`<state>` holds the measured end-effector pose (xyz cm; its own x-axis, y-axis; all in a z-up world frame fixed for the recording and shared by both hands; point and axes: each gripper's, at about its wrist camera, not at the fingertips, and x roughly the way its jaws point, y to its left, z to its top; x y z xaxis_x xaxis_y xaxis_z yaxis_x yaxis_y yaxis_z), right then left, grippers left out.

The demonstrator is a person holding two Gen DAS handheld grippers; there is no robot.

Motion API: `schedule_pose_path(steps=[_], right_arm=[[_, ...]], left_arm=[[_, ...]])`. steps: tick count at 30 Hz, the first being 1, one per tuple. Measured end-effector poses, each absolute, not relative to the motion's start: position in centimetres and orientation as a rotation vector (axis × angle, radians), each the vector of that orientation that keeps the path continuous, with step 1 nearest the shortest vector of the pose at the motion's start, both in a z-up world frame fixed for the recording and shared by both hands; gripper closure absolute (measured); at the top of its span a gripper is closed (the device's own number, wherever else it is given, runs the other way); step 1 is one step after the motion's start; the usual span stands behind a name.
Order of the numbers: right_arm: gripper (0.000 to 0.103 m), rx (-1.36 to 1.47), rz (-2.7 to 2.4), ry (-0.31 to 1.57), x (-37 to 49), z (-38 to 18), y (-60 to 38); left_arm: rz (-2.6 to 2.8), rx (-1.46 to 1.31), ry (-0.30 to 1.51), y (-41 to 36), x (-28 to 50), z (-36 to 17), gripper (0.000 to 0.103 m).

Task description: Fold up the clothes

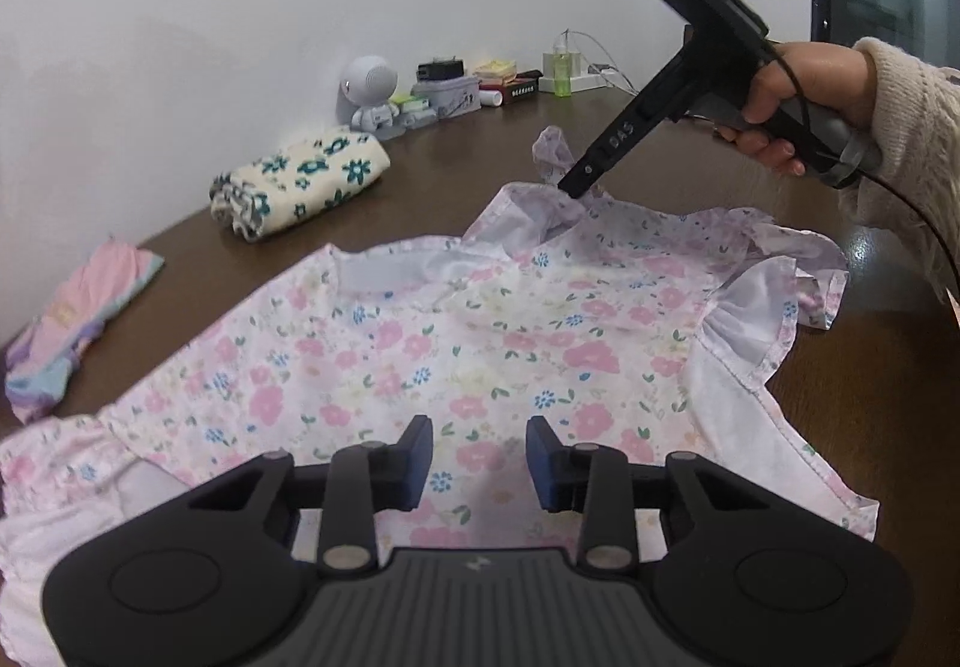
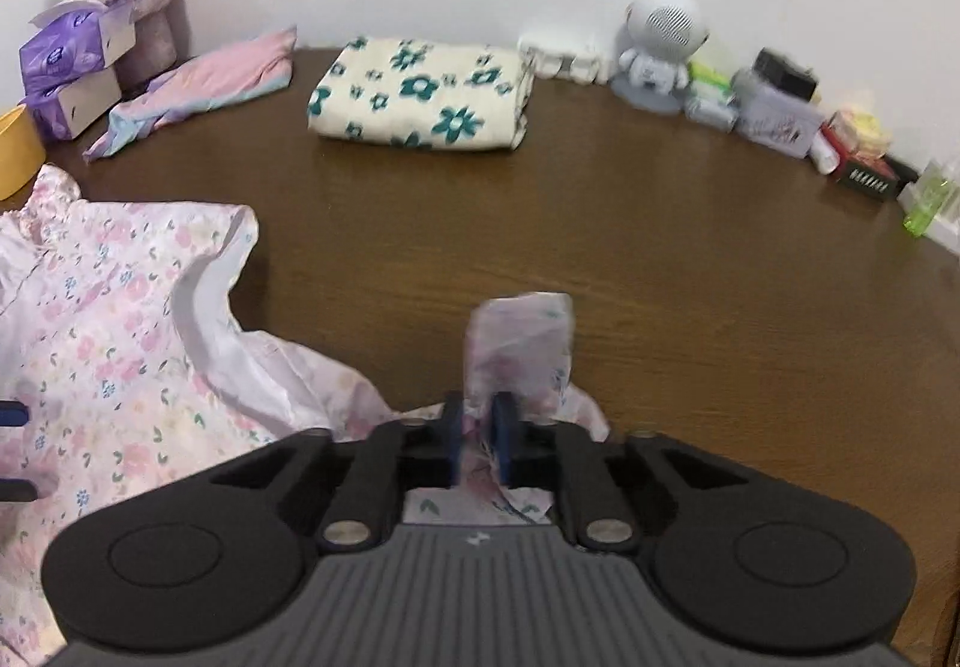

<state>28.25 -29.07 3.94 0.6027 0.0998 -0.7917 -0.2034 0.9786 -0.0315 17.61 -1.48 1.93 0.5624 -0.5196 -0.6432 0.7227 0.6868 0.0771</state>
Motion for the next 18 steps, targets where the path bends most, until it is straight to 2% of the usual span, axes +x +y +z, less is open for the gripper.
schedule_pose_path(steps=[6,11,15,18], right_arm=[[0.098,0.073,0.115,0.909,30.6,4.2,-31.2],[0.091,0.169,0.117,0.879,29.9,4.6,-32.5],[0.075,0.139,0.181,0.81,26.9,6.2,-31.8],[0.074,0.093,0.221,0.833,25.4,6.0,-31.0]], left_arm=[[-0.753,0.316,0.672,-1.2,18.2,0.9,0.071],[-0.734,0.276,0.649,-0.6,18.1,1.5,0.071],[-0.668,0.164,0.656,1.5,18.3,4.2,0.07],[-0.604,0.1,0.695,3.7,18.8,7.1,0.063]])
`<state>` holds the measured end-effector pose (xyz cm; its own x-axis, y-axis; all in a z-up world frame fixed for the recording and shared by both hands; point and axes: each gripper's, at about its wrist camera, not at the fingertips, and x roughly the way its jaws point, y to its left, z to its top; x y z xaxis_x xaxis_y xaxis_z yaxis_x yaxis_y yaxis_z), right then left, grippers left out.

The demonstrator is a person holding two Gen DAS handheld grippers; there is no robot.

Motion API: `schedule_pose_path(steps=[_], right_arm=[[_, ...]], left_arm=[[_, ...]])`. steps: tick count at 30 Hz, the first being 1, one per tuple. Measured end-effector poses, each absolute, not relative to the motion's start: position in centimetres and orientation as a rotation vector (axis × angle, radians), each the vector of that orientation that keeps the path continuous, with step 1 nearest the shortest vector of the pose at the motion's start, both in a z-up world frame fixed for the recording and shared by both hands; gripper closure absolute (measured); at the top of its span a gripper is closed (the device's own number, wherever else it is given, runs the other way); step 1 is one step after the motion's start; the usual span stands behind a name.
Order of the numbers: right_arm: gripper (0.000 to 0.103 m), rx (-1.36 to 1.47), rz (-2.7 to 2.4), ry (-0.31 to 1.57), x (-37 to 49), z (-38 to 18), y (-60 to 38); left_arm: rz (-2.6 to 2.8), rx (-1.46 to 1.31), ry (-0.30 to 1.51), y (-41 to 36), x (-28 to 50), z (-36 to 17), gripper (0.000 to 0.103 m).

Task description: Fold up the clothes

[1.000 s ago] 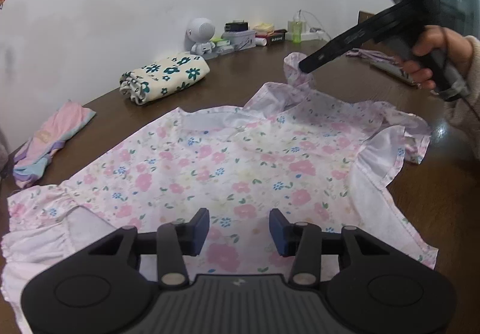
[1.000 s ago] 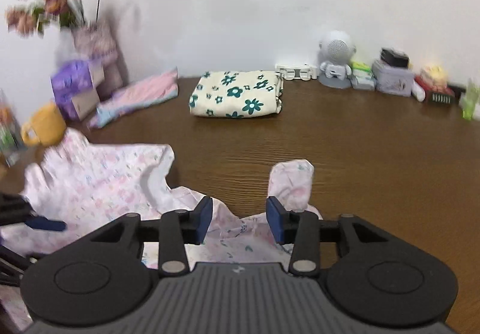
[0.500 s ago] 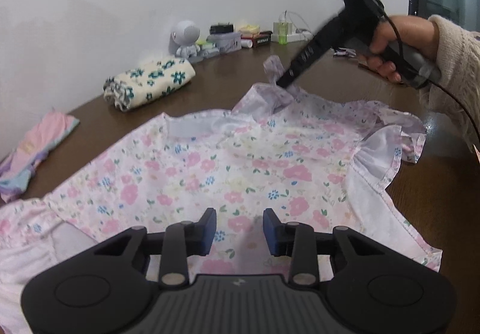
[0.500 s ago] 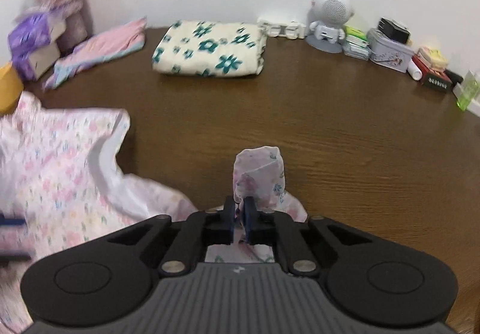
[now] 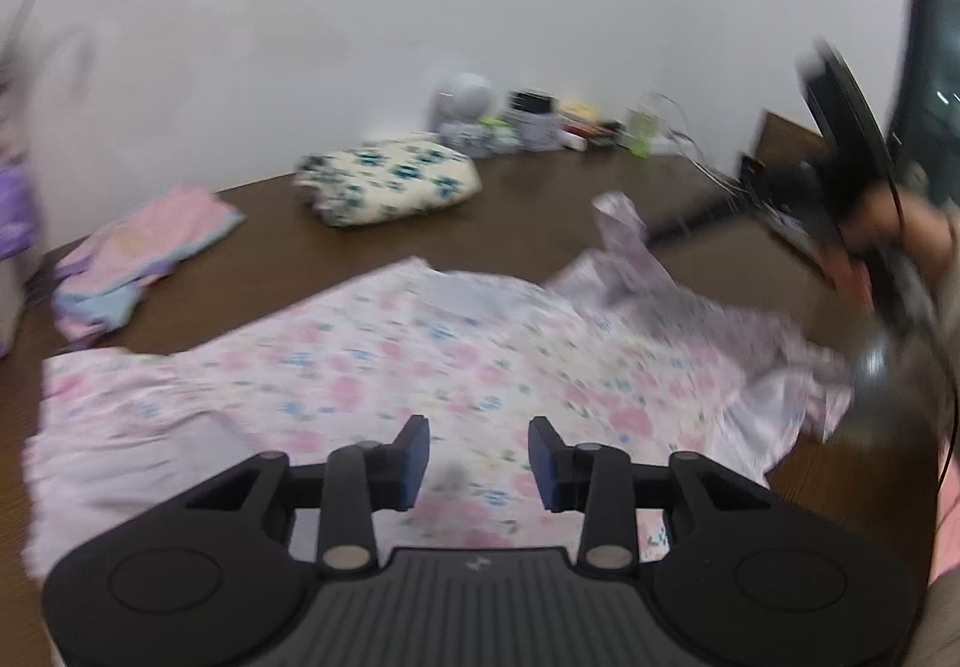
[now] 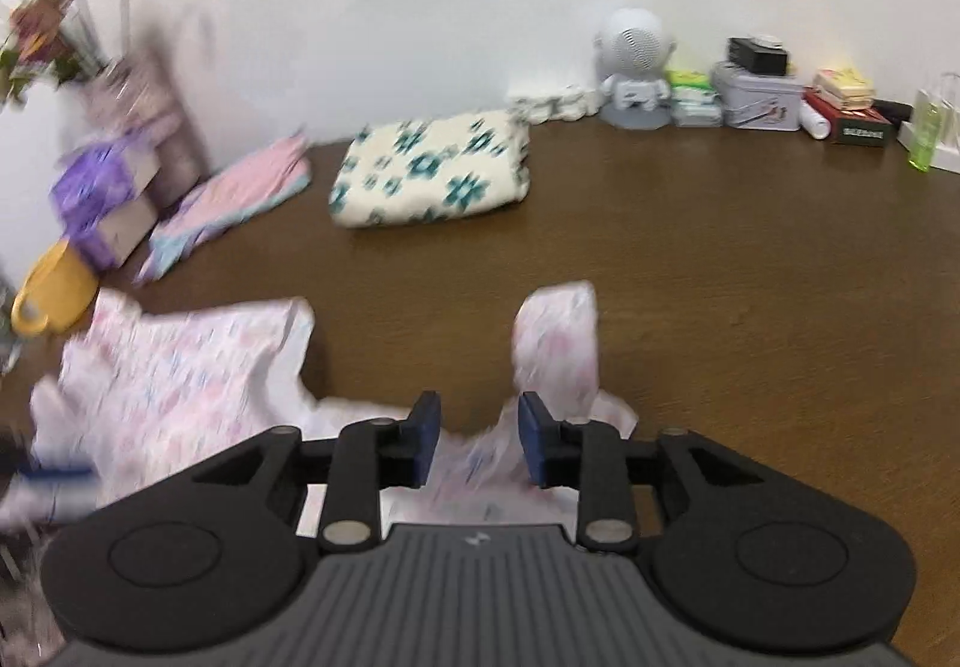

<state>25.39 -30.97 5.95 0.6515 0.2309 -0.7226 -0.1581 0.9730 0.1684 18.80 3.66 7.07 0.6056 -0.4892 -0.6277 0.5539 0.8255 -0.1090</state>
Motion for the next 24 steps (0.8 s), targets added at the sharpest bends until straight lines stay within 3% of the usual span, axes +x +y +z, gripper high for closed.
schedule_pose_path(steps=[5,7,13,18,21,23,24], right_arm=[[0.075,0.101,0.226,0.886,25.6,4.2,-30.7],[0.079,0.127,0.226,0.893,26.2,3.8,-30.5],[0.092,0.17,0.205,0.904,27.7,3.4,-30.8],[0.093,0.22,0.221,0.876,28.9,3.6,-31.1],[0.093,0.247,0.228,0.857,29.5,3.4,-31.2],[0.093,0.258,0.229,0.849,29.9,3.1,-31.2],[0.093,0.263,0.228,0.846,30.0,2.9,-31.3]], left_arm=[[-0.56,0.119,0.757,2.1,21.1,10.2,0.054],[-0.59,0.156,0.767,-0.3,22.4,10.2,0.051],[-0.713,0.365,0.713,-9.2,26.7,6.8,0.05],[-0.766,0.358,0.726,-12.9,30.4,4.1,0.052],[-0.813,0.328,0.729,-13.8,31.4,3.5,0.072],[-0.811,0.352,0.72,-14.4,31.7,3.3,0.092],[-0.804,0.366,0.716,-14.7,31.8,3.1,0.095]])
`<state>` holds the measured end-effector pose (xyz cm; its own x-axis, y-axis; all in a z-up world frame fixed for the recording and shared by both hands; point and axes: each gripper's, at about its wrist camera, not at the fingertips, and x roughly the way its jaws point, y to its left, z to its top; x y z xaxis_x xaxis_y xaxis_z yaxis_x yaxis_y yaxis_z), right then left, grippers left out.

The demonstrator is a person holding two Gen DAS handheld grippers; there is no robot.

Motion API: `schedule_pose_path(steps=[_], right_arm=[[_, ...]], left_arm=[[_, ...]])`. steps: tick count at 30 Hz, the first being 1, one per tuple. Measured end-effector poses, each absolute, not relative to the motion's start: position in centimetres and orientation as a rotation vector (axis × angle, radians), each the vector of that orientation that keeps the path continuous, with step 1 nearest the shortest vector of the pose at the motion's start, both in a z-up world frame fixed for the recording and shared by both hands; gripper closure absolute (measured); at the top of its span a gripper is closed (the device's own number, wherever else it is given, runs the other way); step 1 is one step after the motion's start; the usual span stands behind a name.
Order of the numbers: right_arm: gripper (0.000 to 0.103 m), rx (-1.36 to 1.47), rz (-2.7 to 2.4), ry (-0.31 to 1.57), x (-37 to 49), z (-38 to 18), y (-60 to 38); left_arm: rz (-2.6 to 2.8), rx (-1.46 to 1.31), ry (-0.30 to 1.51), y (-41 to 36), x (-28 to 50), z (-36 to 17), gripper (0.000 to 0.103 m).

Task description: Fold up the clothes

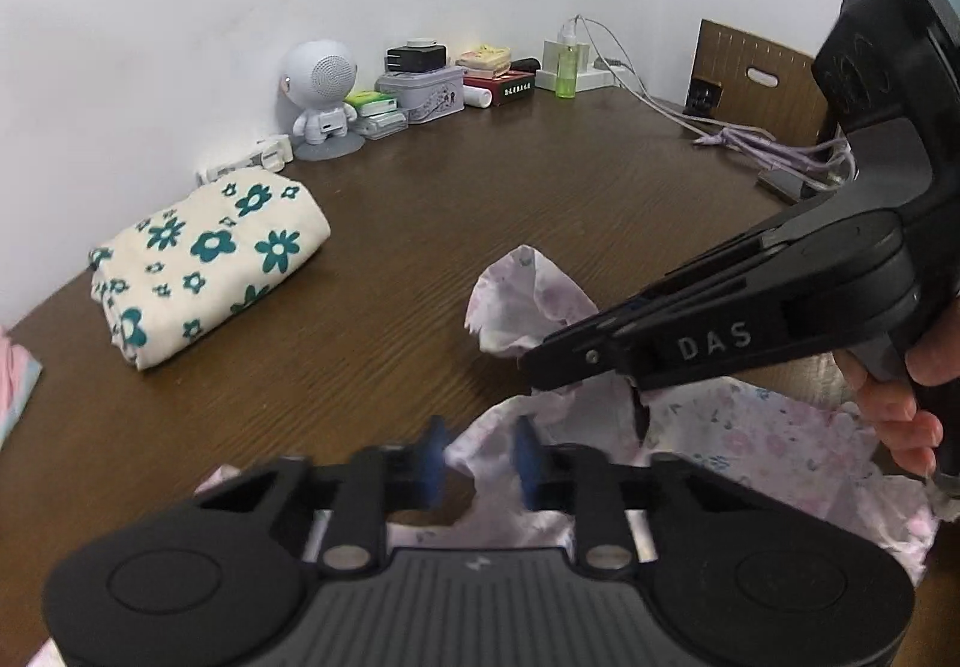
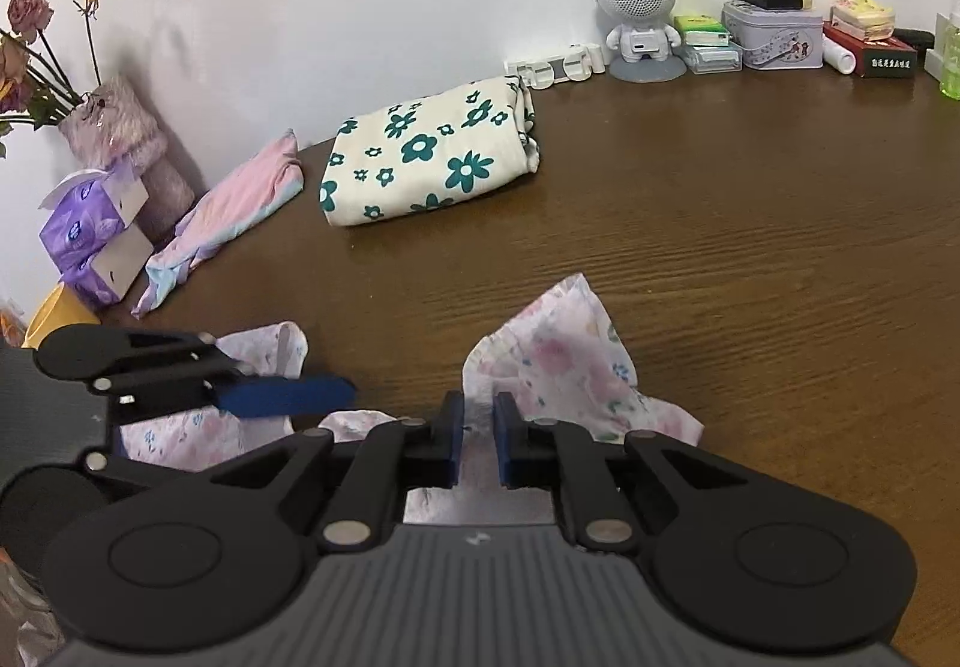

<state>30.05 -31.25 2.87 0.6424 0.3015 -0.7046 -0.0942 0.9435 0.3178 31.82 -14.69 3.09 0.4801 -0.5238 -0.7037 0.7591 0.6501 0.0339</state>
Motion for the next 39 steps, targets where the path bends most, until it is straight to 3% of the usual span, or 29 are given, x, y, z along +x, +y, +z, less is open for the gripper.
schedule_pose_path(steps=[6,9,12,14,16,26,32,39], right_arm=[[0.088,0.31,0.234,0.809,30.1,2.0,-31.6],[0.073,0.324,0.237,0.779,29.6,2.3,-31.8],[0.061,0.295,0.233,0.74,28.2,3.5,-31.9],[0.053,0.274,0.236,0.716,26.9,4.4,-32.1],[0.045,0.25,0.229,0.69,25.3,5.3,-32.4],[0.041,0.174,0.087,0.645,13.9,5.5,-34.2],[0.041,0.237,0.036,0.671,8.1,3.4,-36.1],[0.044,0.281,0.063,0.701,7.0,1.3,-36.4]], left_arm=[[-0.739,0.35,0.733,-15.0,33.2,1.7,0.096],[-0.699,0.28,0.767,-14.0,34.1,1.2,0.087],[-0.672,0.198,0.771,-12.7,34.2,1.8,0.073],[-0.64,0.136,0.759,-11.6,34.0,2.8,0.045],[-0.613,0.076,0.742,-10.5,33.5,4.1,0.036],[-0.672,0.101,0.698,-7.7,27.8,8.6,0.036],[-0.712,0.179,0.761,-6.6,23.5,7.8,0.036],[-0.755,0.207,0.803,-5.9,18.0,5.8,0.043]])
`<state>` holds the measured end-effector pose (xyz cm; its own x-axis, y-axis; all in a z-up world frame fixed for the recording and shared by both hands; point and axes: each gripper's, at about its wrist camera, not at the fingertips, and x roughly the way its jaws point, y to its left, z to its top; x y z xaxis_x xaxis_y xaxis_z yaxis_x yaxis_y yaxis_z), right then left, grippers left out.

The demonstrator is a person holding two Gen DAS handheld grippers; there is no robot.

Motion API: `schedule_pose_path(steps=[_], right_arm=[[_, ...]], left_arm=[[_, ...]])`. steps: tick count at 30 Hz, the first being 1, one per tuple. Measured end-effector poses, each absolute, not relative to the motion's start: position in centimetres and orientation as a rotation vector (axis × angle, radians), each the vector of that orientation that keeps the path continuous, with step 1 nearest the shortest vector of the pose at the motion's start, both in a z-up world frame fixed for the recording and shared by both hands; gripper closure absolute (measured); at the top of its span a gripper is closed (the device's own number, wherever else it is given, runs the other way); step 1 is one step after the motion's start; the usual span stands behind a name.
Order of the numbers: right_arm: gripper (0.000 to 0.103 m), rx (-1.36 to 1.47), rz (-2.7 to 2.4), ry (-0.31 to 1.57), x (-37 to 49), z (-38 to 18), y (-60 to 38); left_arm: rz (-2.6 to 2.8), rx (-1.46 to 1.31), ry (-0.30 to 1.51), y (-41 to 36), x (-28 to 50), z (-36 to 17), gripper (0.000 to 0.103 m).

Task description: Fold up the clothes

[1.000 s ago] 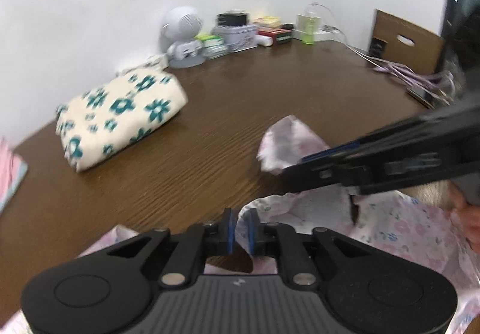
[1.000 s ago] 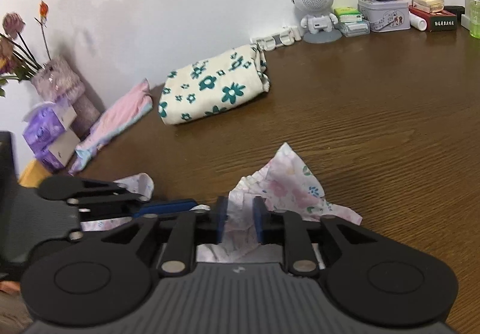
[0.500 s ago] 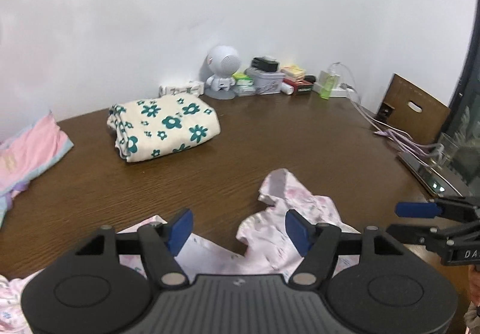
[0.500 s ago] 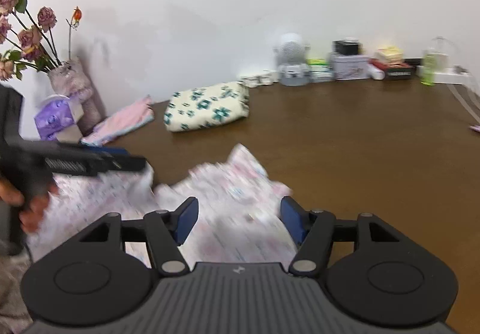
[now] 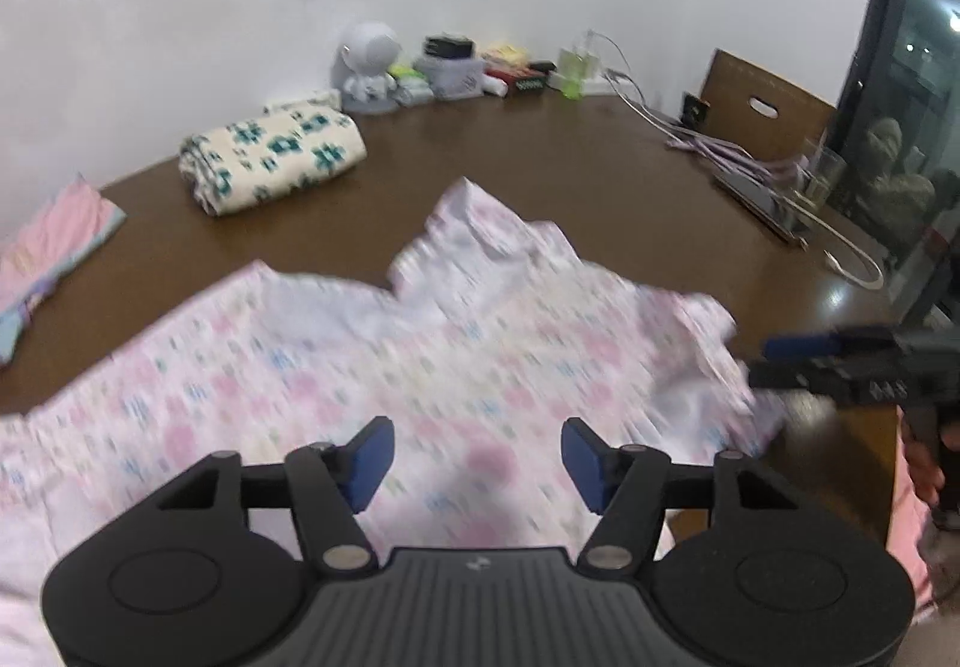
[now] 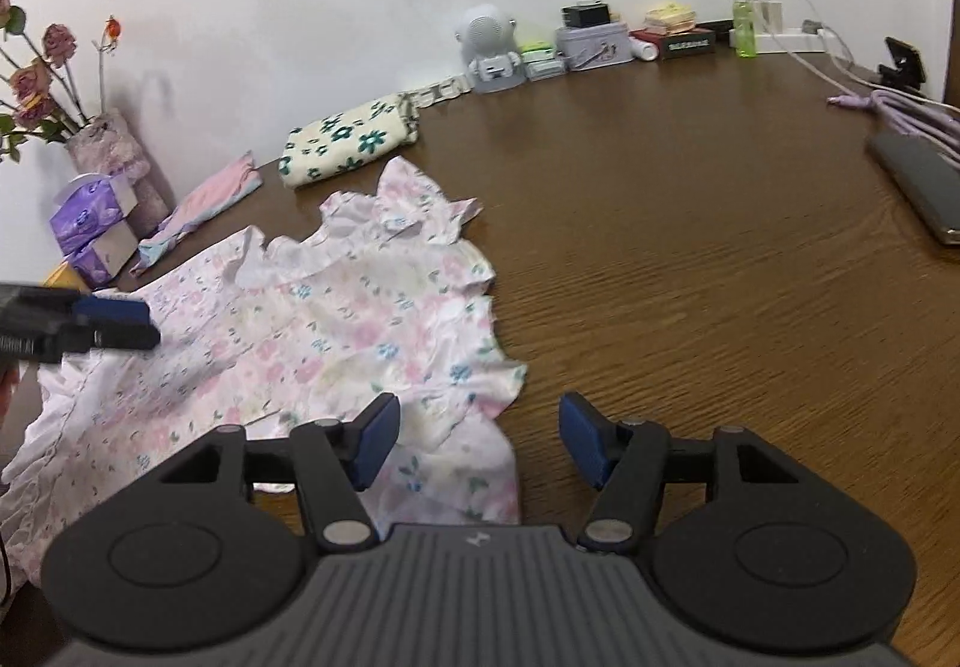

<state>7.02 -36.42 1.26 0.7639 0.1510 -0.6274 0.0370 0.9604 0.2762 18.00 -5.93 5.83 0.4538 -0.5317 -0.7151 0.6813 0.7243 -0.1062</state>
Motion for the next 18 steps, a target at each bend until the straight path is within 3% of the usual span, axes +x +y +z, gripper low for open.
schedule_pose_path(steps=[5,7,9,12,18], right_arm=[[0.05,0.235,0.057,0.7,6.8,0.6,-35.4],[0.069,0.227,0.06,0.712,6.5,0.2,-35.2],[0.076,0.195,0.044,0.712,6.2,-0.2,-34.7],[0.076,0.196,0.059,0.704,5.8,0.2,-34.6],[0.058,0.293,0.102,0.63,8.6,3.2,-37.7]], left_arm=[[-0.723,0.234,0.823,-5.4,15.0,4.4,0.043],[-0.697,0.229,0.845,-4.9,14.5,3.9,0.043],[-0.675,0.214,0.862,-4.2,14.0,3.5,0.043],[-0.657,0.174,0.867,-3.1,13.6,3.2,0.043],[-0.604,0.142,0.826,-1.1,12.7,3.9,0.043]])
